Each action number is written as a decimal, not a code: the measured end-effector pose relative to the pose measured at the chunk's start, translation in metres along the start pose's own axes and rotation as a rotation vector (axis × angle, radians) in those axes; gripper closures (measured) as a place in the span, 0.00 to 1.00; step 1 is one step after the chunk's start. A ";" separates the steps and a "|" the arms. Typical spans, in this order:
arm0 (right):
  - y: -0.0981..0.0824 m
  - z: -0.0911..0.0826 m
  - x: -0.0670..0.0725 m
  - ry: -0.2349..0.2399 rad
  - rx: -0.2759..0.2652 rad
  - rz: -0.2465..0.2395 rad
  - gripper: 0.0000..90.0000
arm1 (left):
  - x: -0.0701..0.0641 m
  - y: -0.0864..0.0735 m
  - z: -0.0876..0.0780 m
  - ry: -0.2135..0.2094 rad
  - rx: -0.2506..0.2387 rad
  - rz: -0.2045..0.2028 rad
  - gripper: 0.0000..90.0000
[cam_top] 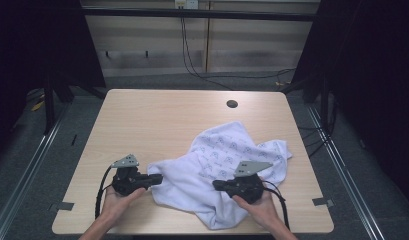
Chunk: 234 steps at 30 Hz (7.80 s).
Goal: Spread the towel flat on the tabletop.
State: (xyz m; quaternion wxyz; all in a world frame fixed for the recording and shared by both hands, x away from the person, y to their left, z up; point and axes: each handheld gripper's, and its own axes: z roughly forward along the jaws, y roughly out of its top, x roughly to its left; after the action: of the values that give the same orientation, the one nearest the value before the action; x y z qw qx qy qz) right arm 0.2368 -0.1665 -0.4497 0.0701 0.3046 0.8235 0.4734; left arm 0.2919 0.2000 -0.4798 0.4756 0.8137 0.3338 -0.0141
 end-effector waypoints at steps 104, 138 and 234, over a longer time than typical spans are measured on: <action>-0.069 -0.210 0.088 -0.245 -0.270 0.141 0.69 | -0.112 -0.021 -0.105 -0.309 -0.232 0.208 0.87; -0.075 -0.126 -0.036 -0.245 0.023 0.200 0.99 | -0.031 -0.002 0.016 -0.191 0.113 0.125 0.96; -0.083 -0.082 -0.052 -0.196 0.129 0.222 0.79 | -0.025 -0.019 -0.005 -0.165 0.119 0.099 0.89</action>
State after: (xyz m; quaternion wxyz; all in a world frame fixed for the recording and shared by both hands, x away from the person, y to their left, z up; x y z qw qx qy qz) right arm 0.2097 -0.2863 -0.4824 0.0780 0.4424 0.8026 0.3924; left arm 0.2602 0.1967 -0.4833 0.4522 0.8522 0.2517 -0.0774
